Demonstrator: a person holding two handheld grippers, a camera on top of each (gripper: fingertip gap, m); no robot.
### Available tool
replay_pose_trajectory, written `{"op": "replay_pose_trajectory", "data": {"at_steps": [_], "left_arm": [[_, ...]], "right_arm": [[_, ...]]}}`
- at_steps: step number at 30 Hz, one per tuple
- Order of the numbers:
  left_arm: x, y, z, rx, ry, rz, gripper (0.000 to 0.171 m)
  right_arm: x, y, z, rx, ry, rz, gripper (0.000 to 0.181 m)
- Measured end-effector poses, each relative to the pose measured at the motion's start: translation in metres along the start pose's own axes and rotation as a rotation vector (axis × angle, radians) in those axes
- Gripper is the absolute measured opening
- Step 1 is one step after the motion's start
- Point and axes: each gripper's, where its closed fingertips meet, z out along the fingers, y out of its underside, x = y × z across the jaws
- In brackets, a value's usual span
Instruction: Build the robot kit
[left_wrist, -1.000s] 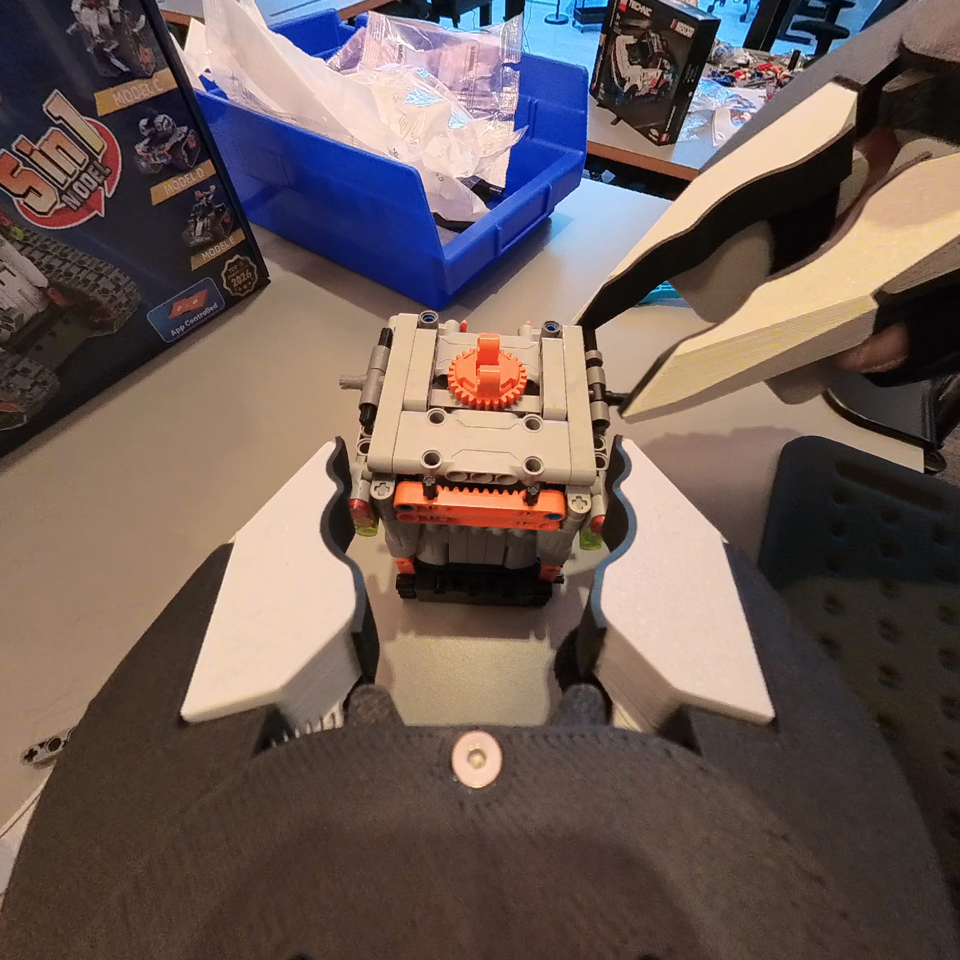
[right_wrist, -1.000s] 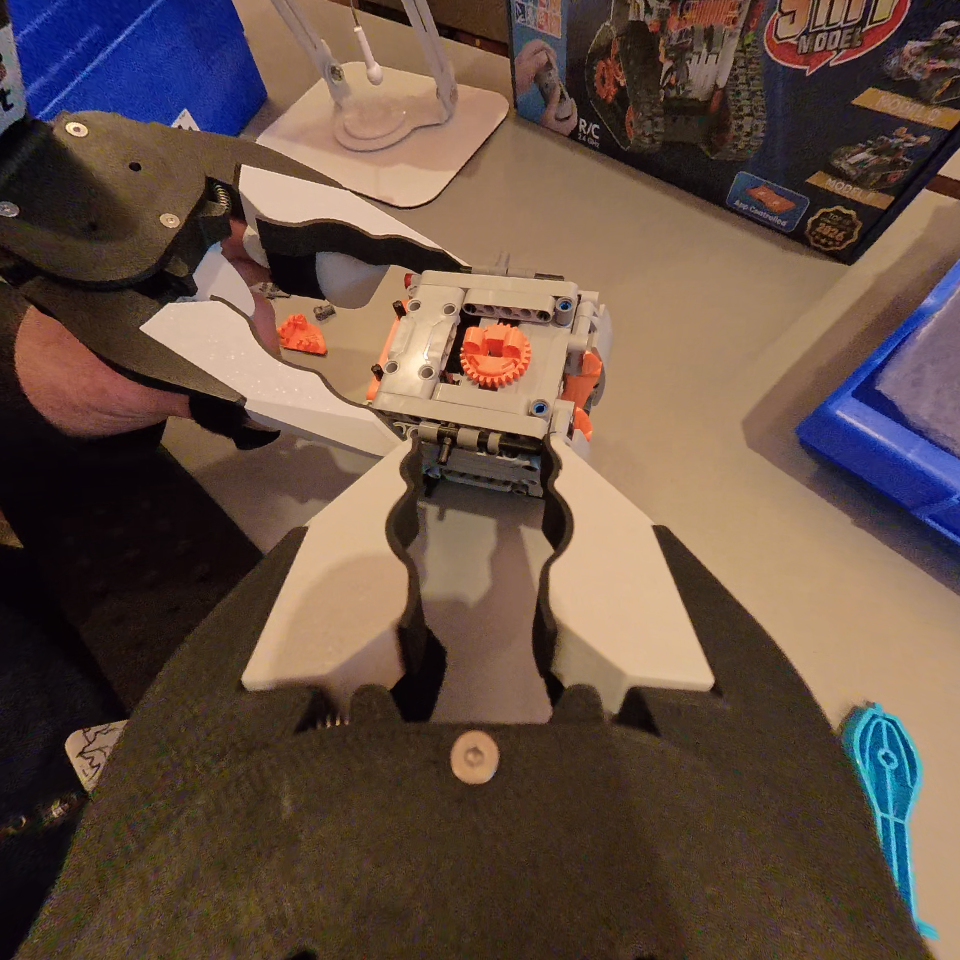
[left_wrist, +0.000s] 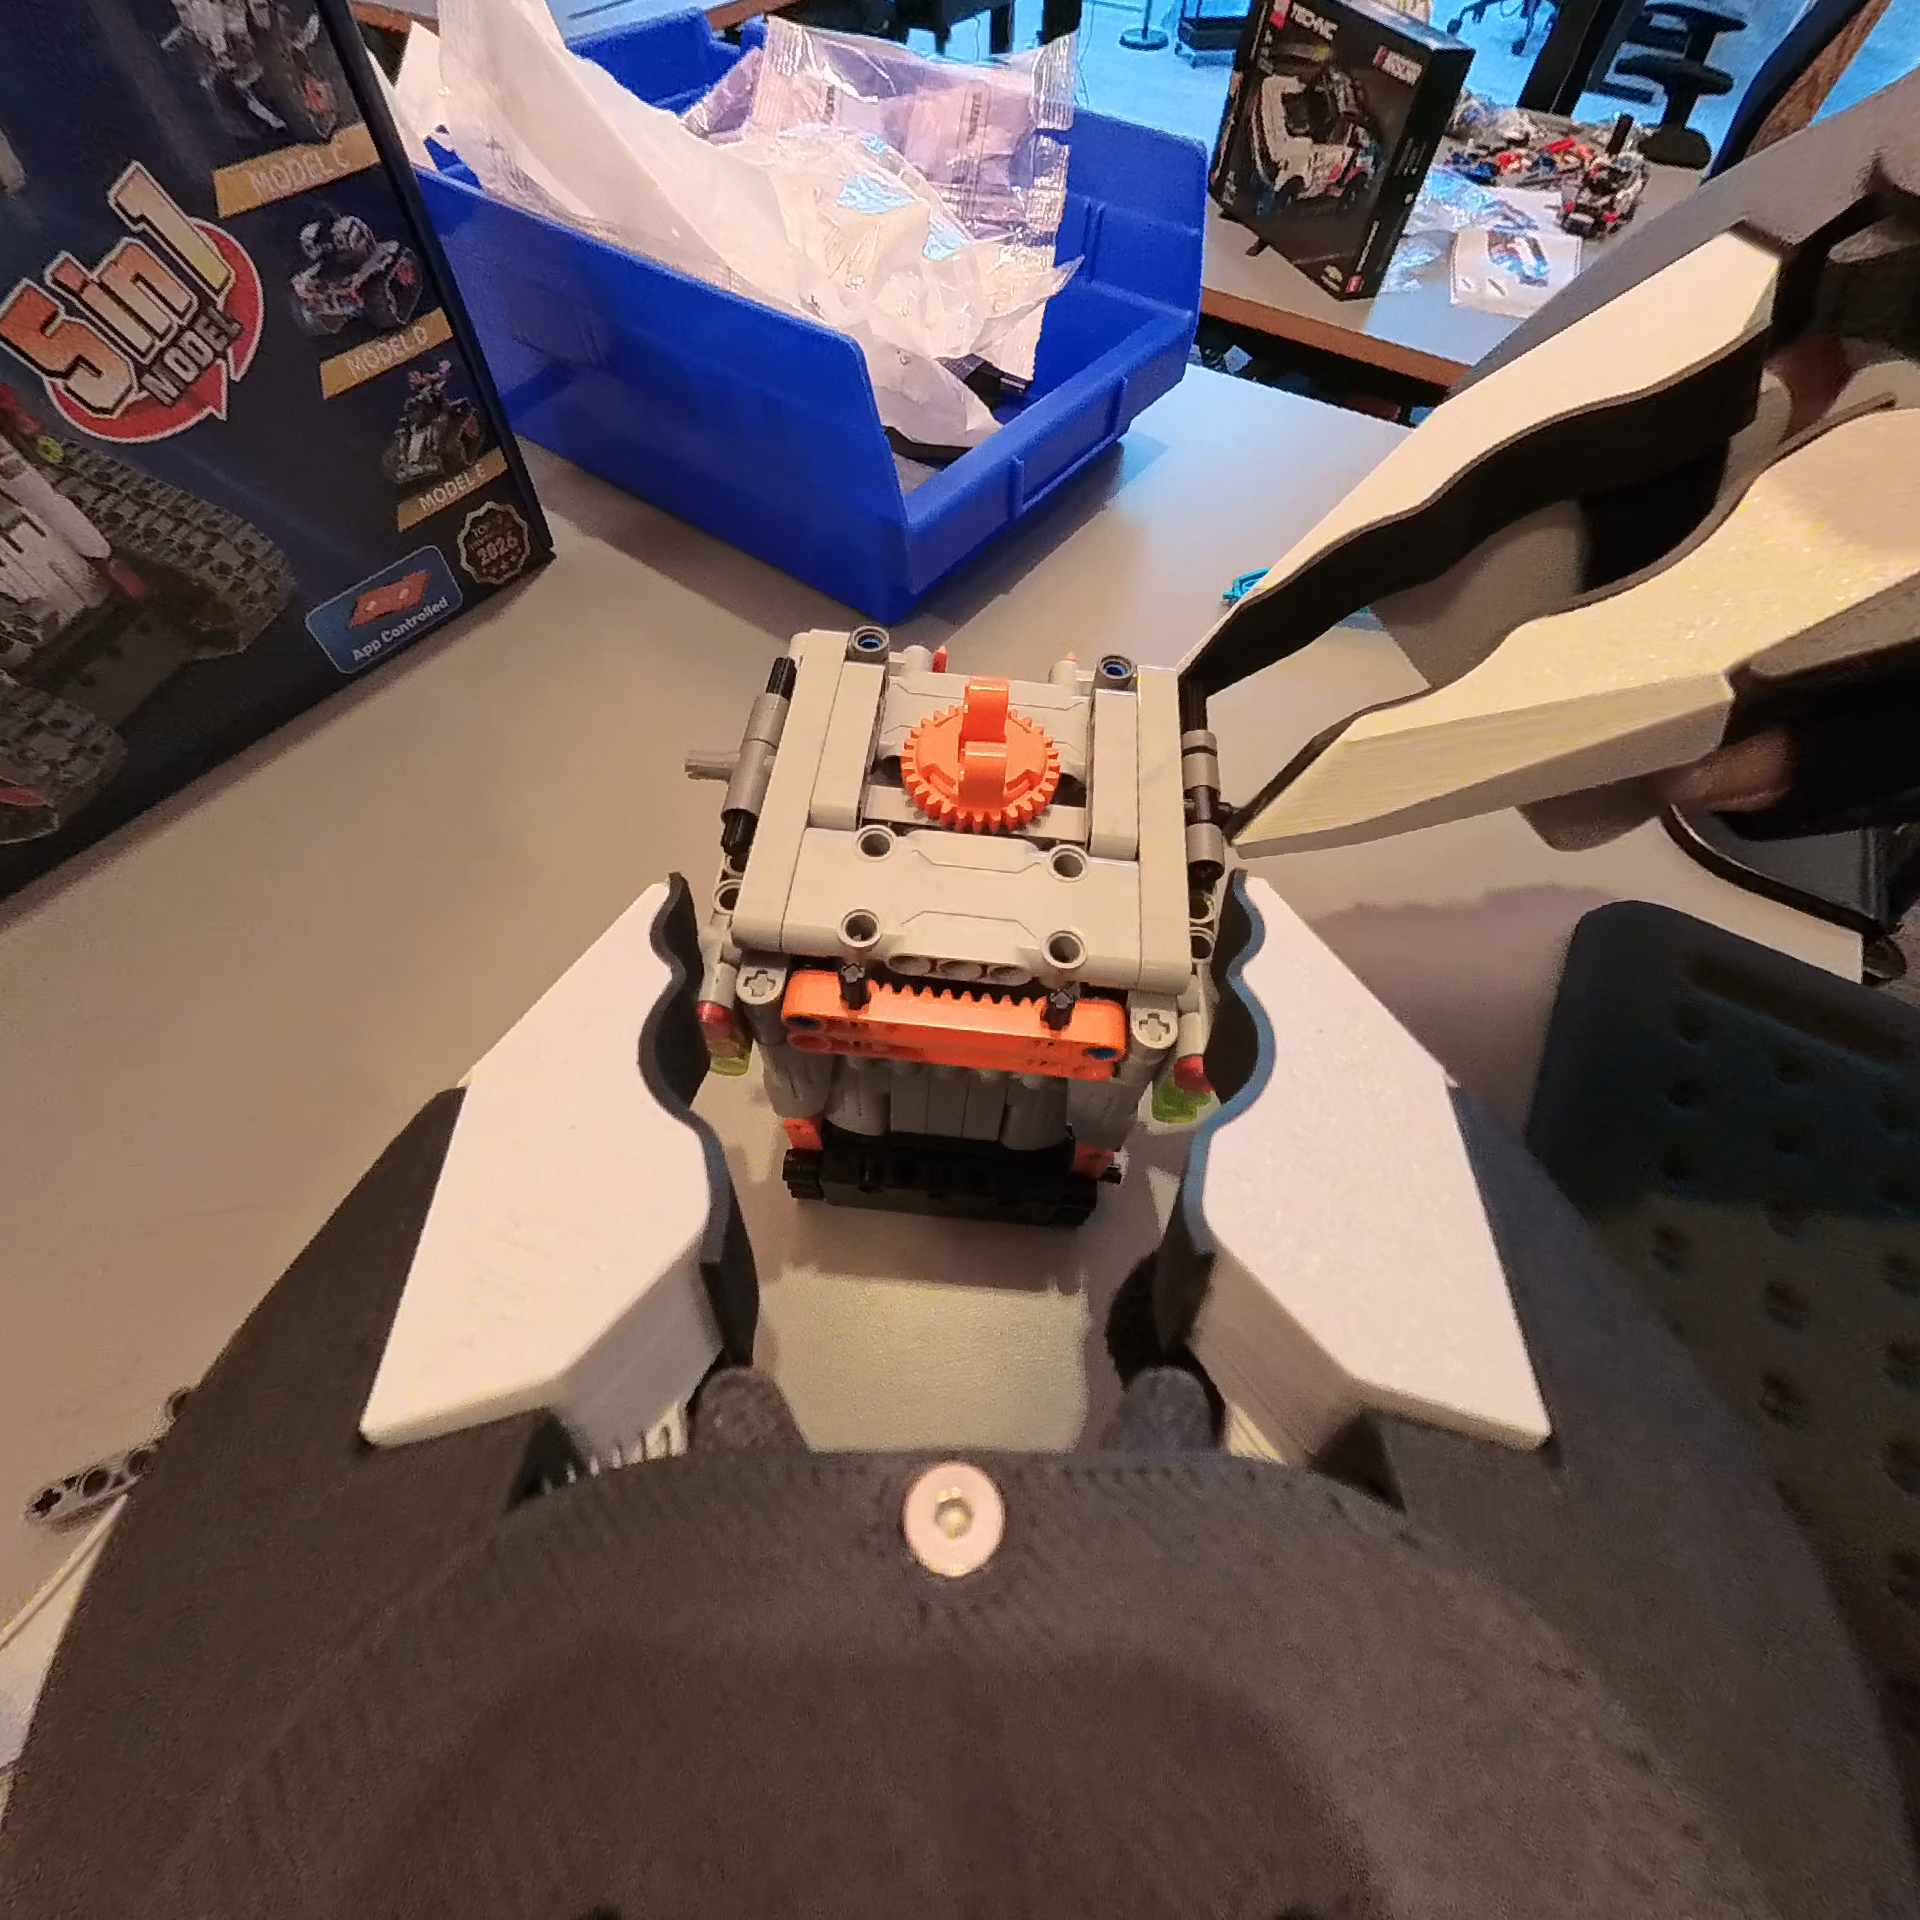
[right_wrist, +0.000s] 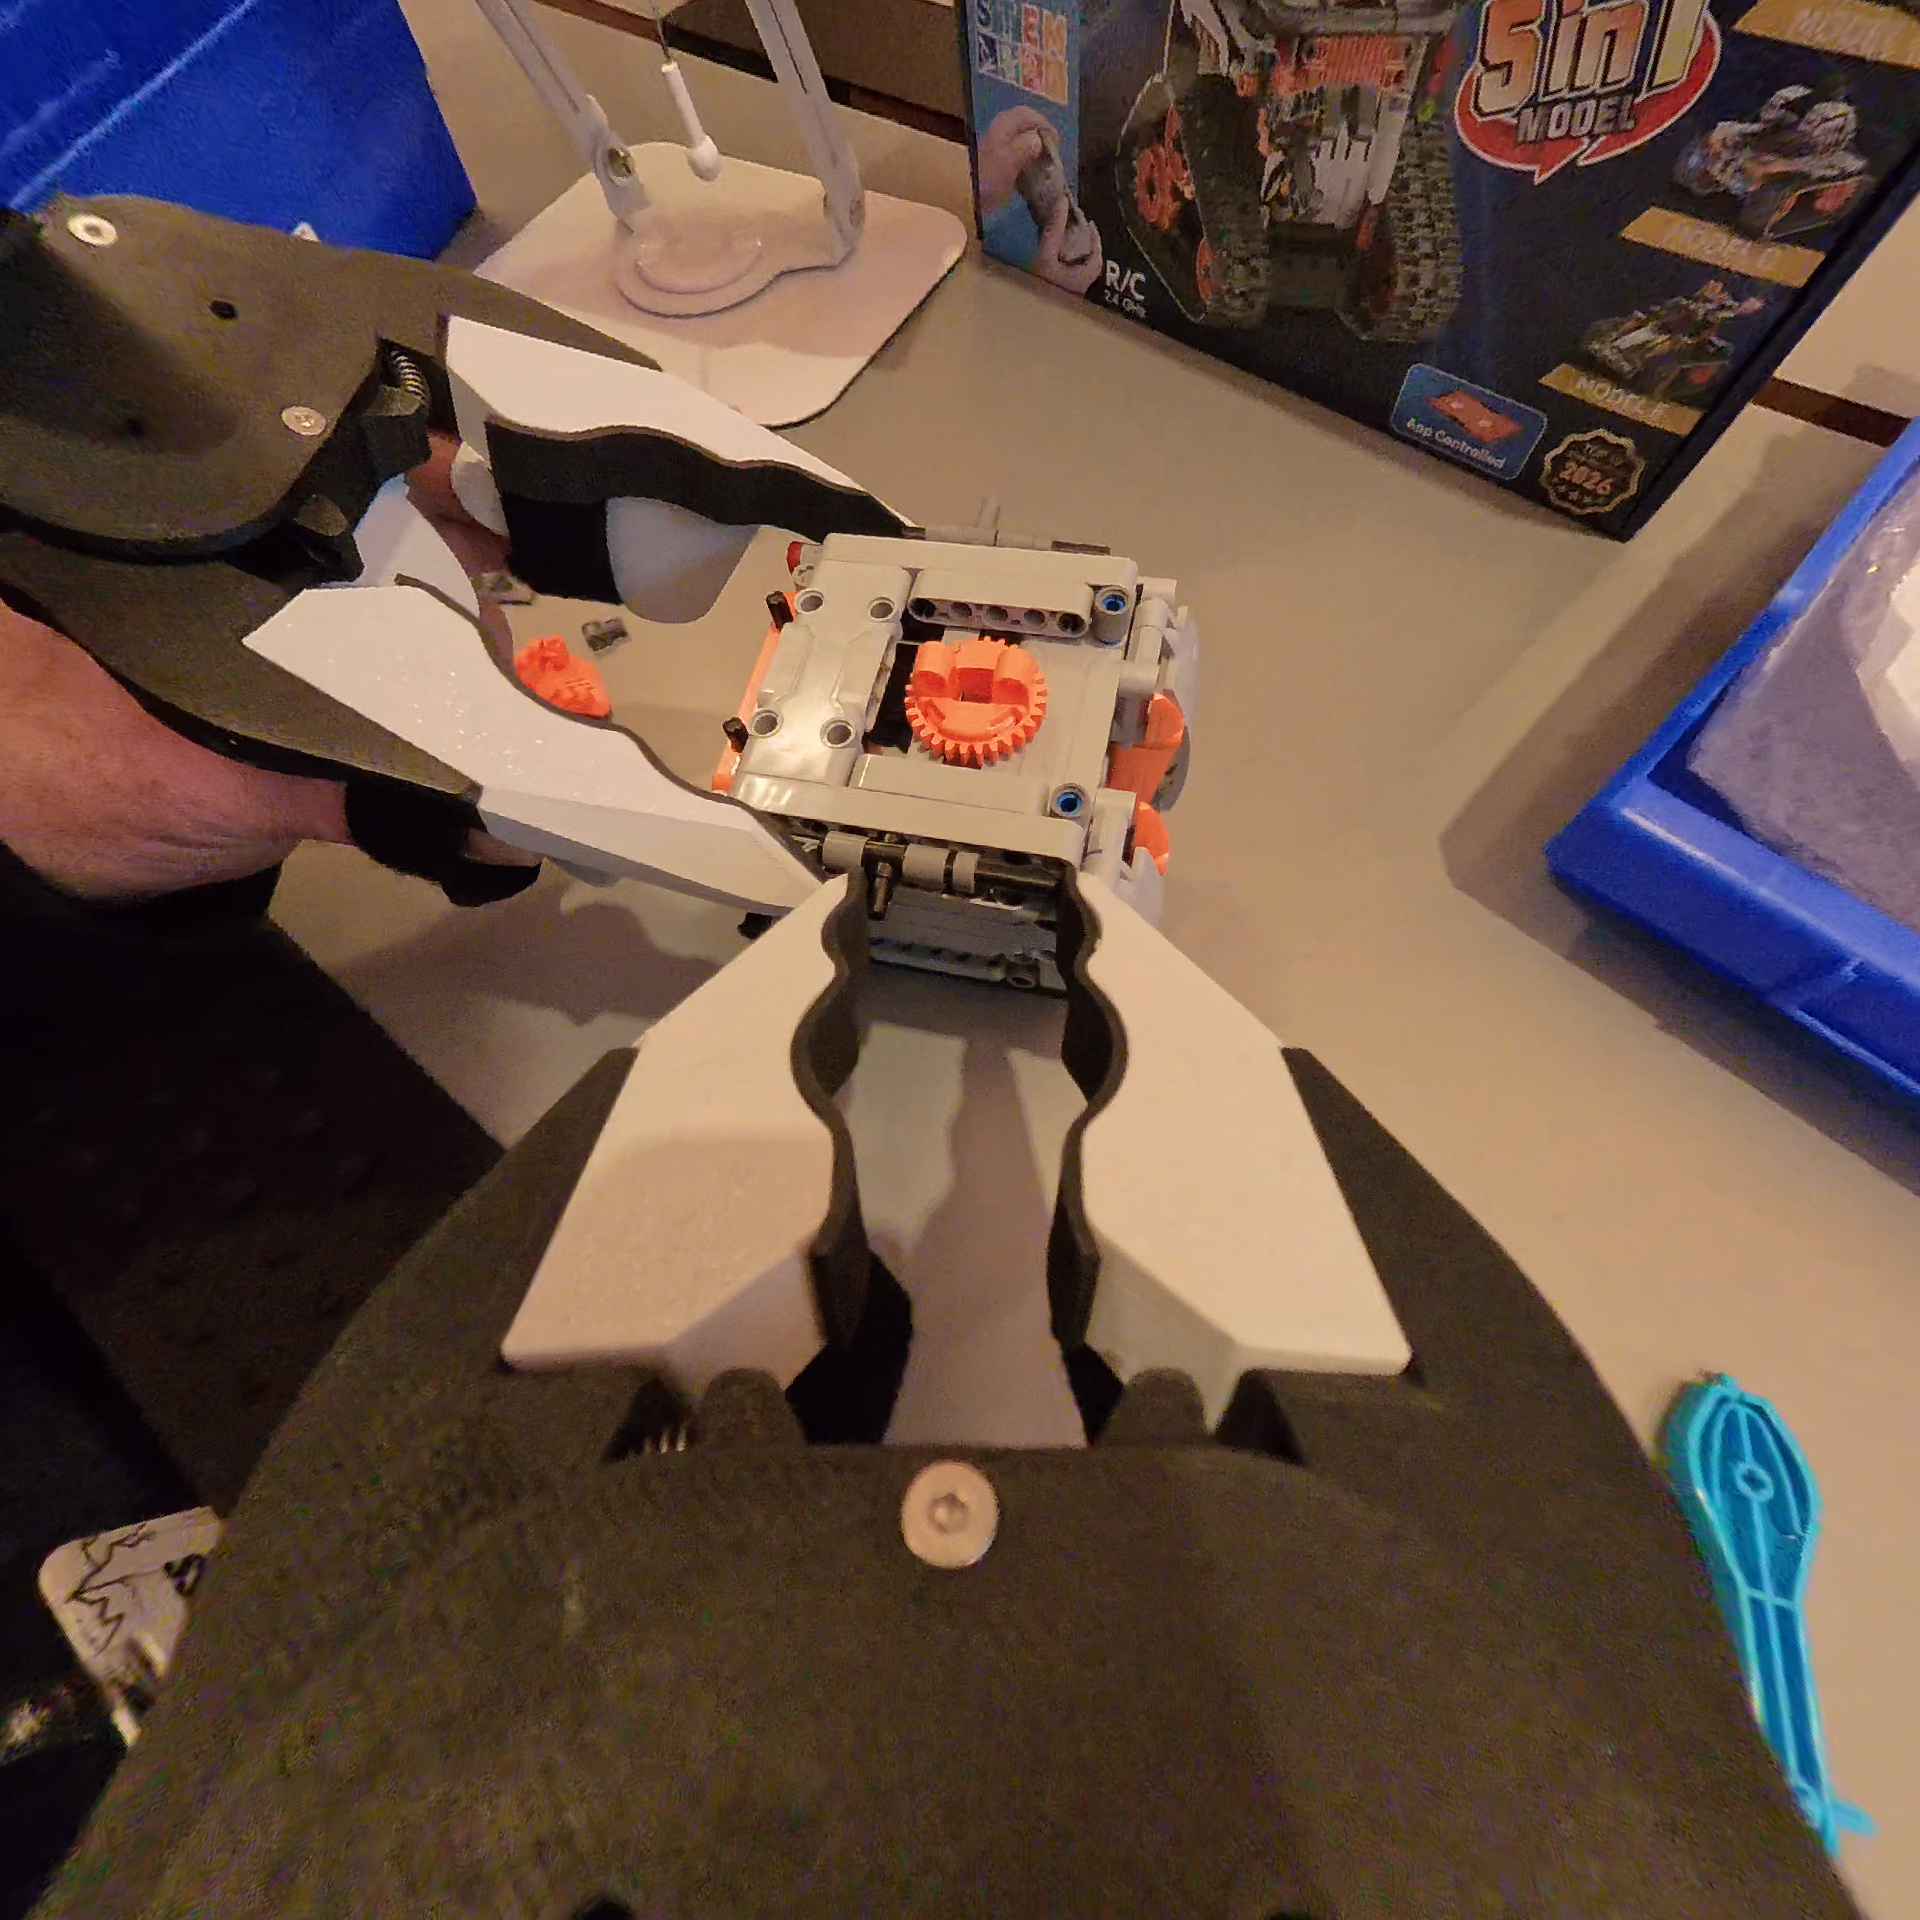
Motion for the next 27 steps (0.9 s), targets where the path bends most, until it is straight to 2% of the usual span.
{"op": "replay_pose_trajectory", "data": {"at_steps": [1,4,7,10,20,25,26,27], "left_arm": [[0.0010,-0.0001,0.0001,0.001,-0.001,0.002,0.097],[0.0016,0.0000,0.0003,0.002,-0.003,-0.006,0.097],[0.0030,-0.0002,0.0006,-0.001,0.003,0.005,0.097],[0.0029,-0.0006,0.0014,-0.001,-0.002,0.000,0.097],[0.0027,-0.0009,0.0023,0.008,-0.012,-0.010,0.097],[0.0025,-0.0013,0.0029,0.010,-0.013,-0.009,0.097],[0.0025,-0.0014,0.0034,0.009,-0.013,-0.008,0.097],[0.0017,-0.0014,0.0038,0.007,-0.015,-0.010,0.097]], "right_arm": [[-0.0006,-0.0002,-0.0011,0.011,-0.003,0.016,0.034],[-0.0071,-0.0007,-0.0035,0.028,-0.022,0.036,0.050],[0.0001,0.0008,-0.0030,0.017,0.022,0.010,0.033],[-0.0013,0.0003,-0.0019,0.013,0.030,0.016,0.038],[-0.0003,0.0001,-0.0012,0.007,0.052,0.036,0.035],[-0.0013,0.0006,-0.0014,0.006,0.038,0.038,0.029],[-0.0047,0.0007,-0.0005,0.005,0.020,0.046,0.021],[-0.0046,0.0003,-0.0005,0.007,0.020,0.046,0.021]]}}
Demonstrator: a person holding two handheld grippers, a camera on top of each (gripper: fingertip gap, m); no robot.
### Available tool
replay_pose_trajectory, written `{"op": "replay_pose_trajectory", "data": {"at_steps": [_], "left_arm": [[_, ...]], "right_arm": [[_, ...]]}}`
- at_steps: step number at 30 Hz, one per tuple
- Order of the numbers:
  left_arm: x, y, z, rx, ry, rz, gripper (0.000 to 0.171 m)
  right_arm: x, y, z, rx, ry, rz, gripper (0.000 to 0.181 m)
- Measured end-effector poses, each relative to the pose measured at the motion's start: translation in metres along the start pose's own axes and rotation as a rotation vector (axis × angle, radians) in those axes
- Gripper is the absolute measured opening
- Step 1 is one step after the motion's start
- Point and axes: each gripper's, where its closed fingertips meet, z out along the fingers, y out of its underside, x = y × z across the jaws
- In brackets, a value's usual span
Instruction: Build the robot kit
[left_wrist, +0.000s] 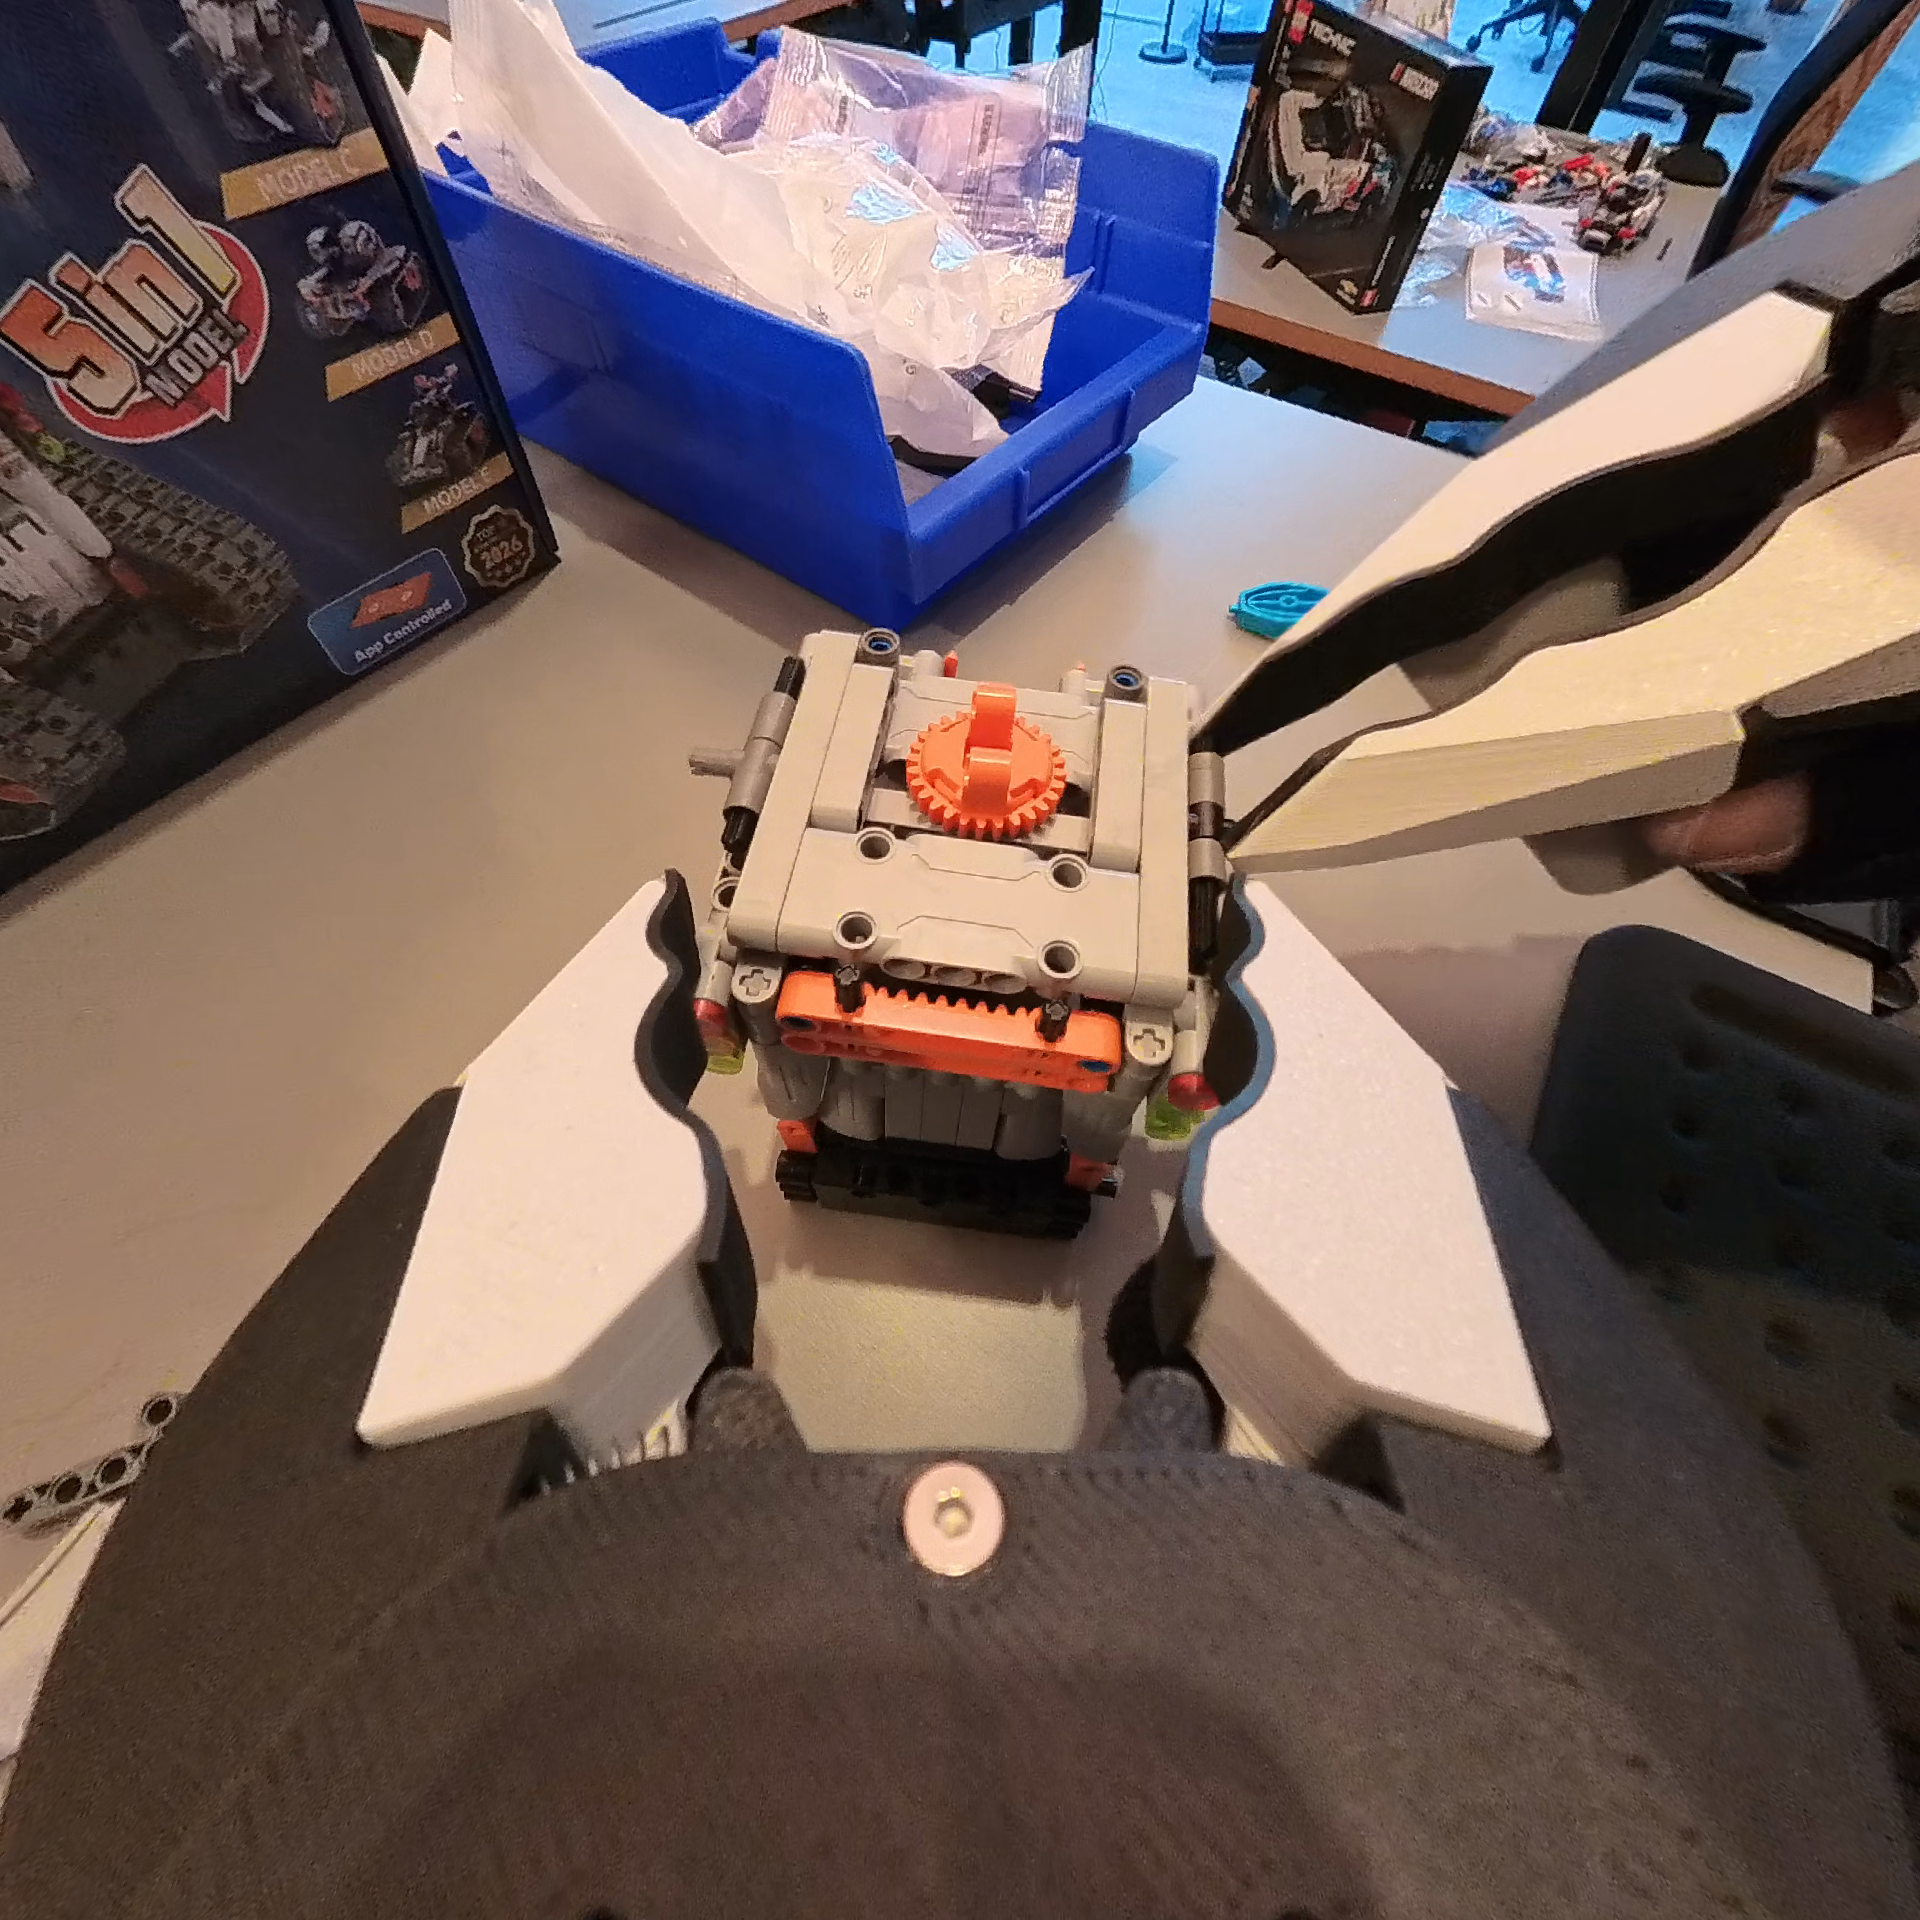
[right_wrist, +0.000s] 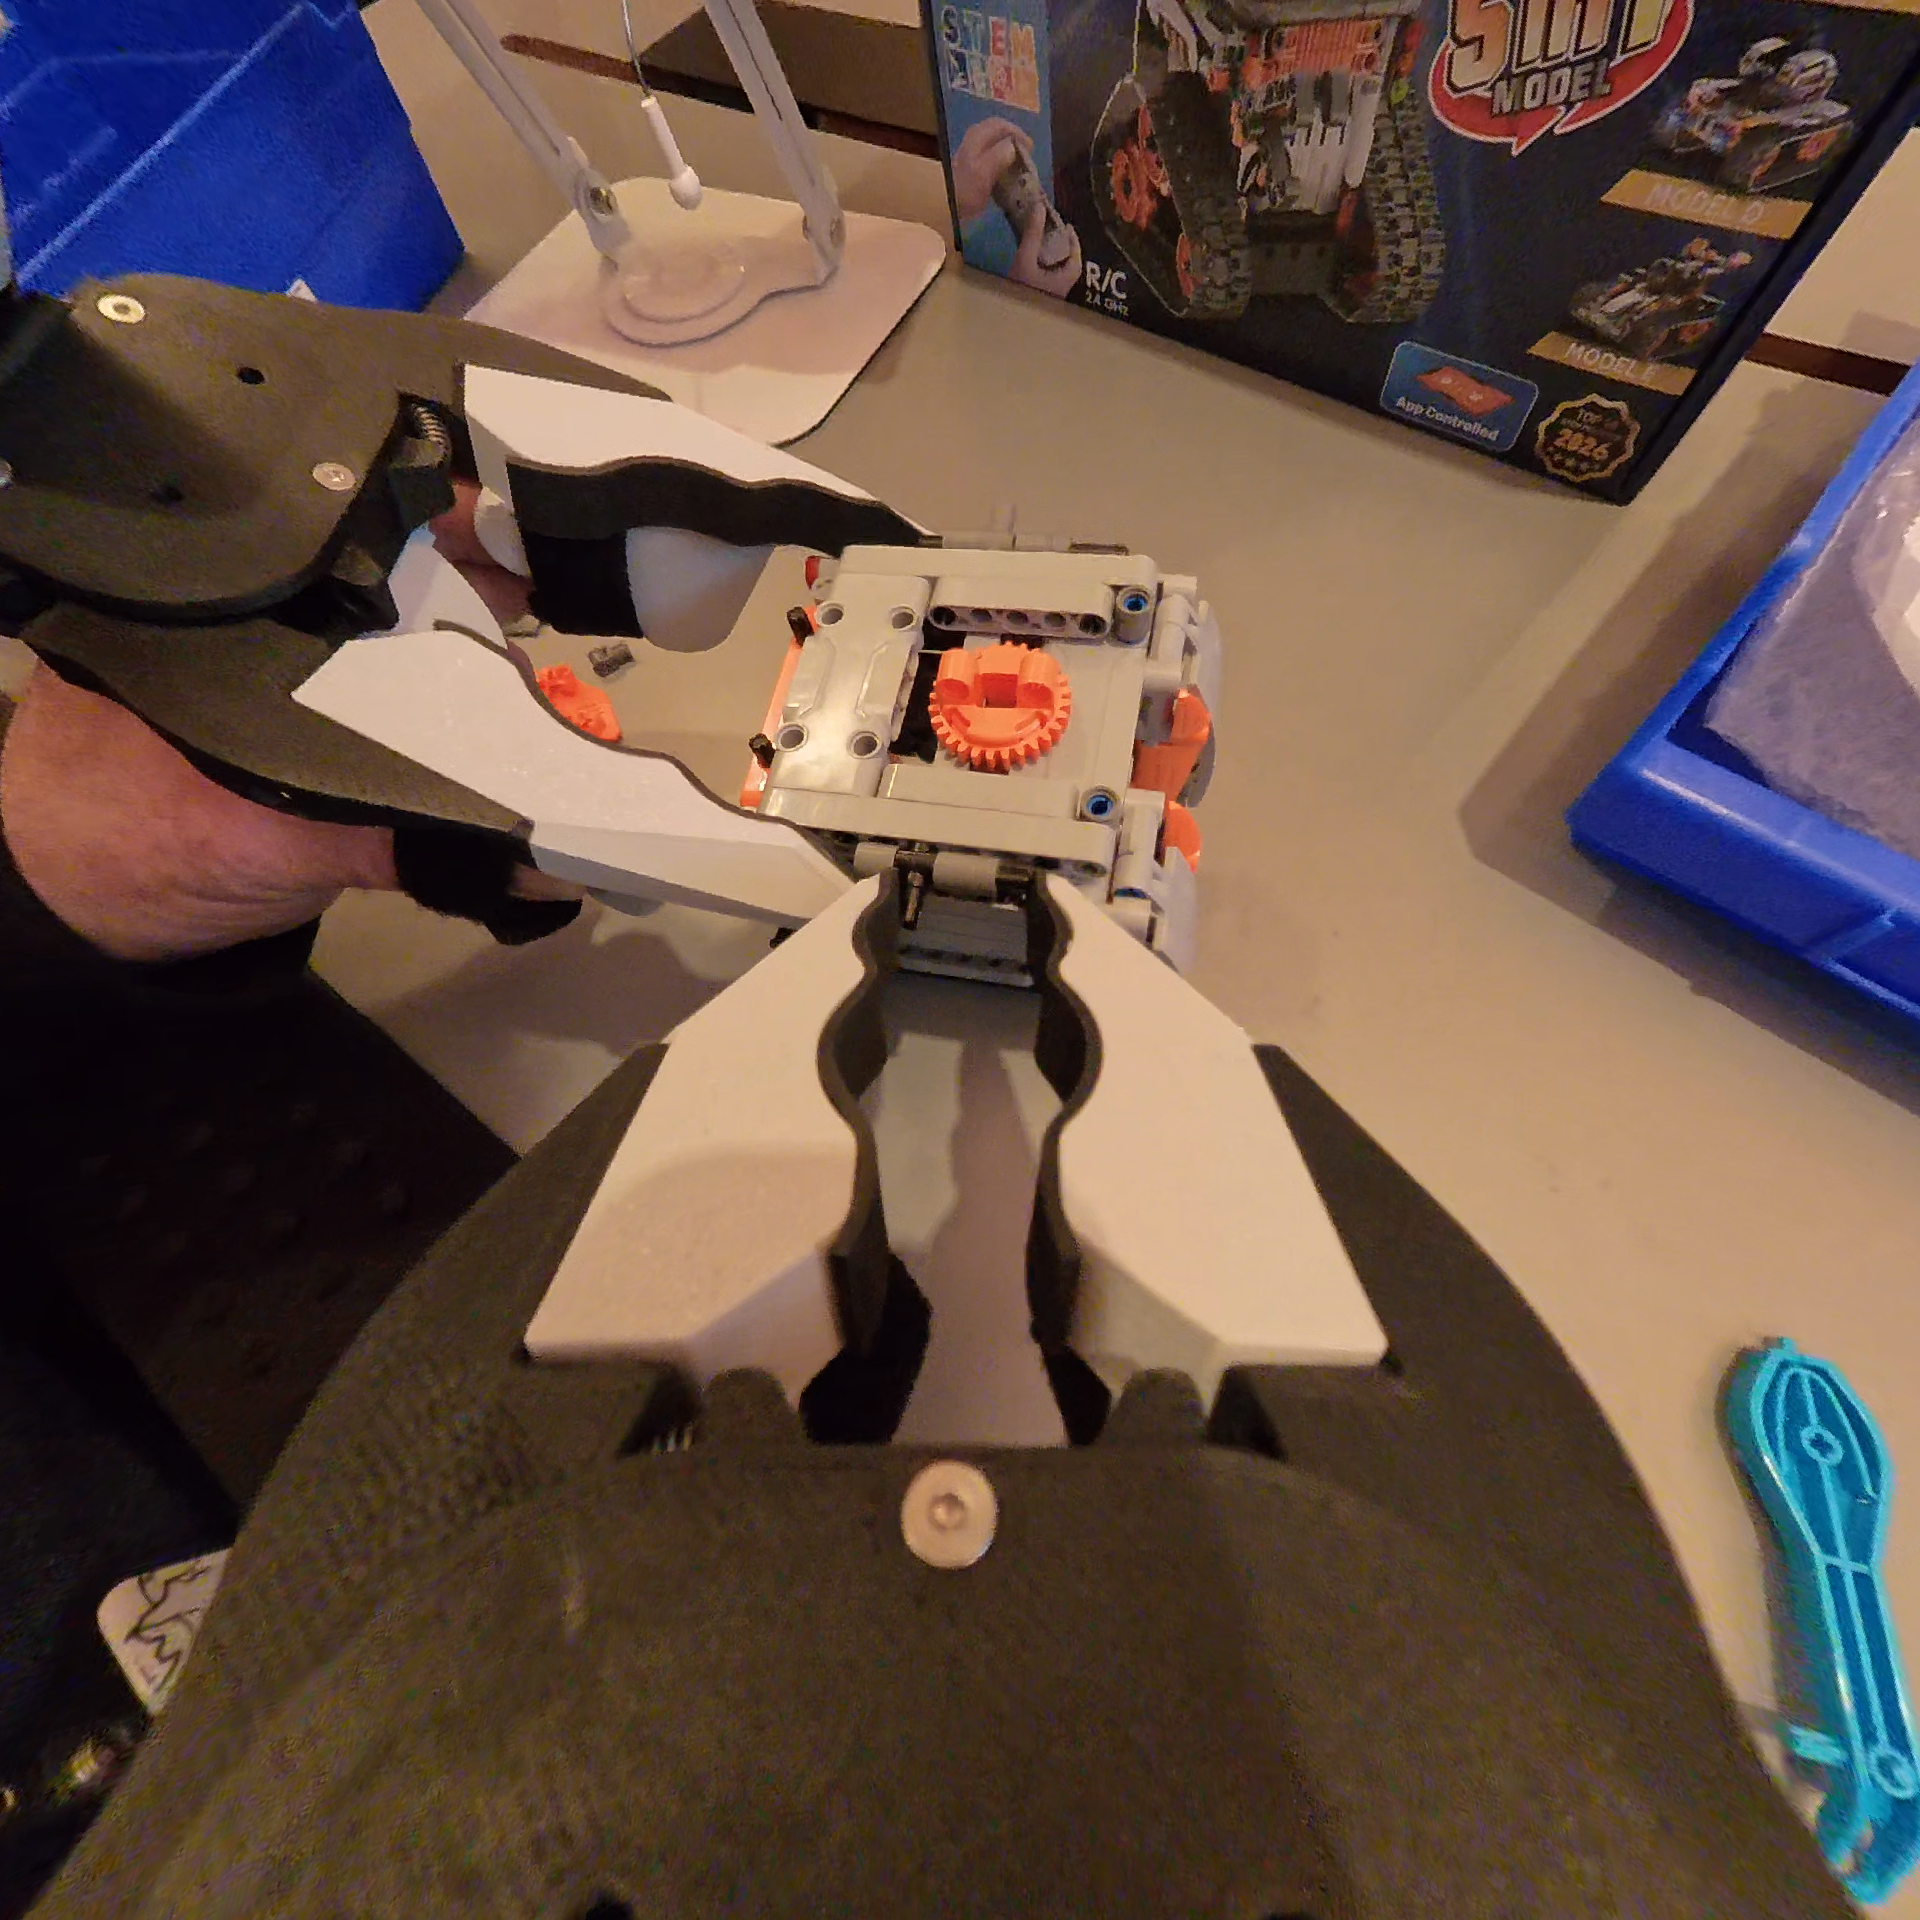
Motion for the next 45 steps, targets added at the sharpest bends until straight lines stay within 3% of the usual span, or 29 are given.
{"op": "replay_pose_trajectory", "data": {"at_steps": [13,20,23,30,36,40,45], "left_arm": [[0.000,0.001,0.000,-0.031,0.047,0.012,0.098],[-0.004,0.003,-0.007,-0.097,0.112,0.123,0.097],[-0.005,0.003,-0.010,-0.109,0.131,0.145,0.093],[-0.021,0.005,-0.026,-0.127,0.031,0.148,0.093],[-0.019,0.016,-0.042,-0.122,-0.063,0.065,0.083],[-0.016,0.024,-0.033,-0.144,-0.080,0.036,0.075],[-0.017,0.021,-0.029,-0.145,-0.045,0.062,0.069]], "right_arm": [[-0.002,-0.003,-0.003,0.021,-0.061,-0.003,0.022],[0.011,-0.011,-0.008,0.056,-0.091,-0.004,0.041],[0.007,-0.009,0.000,0.031,-0.180,0.024,0.051],[-0.007,-0.003,0.001,-0.011,-0.301,0.006,0.038],[0.016,-0.030,0.001,0.072,-0.315,-0.087,0.070],[0.016,-0.042,0.018,0.070,-0.468,-0.100,0.097],[0.000,-0.038,0.030,0.040,-0.644,-0.112,0.094]]}}
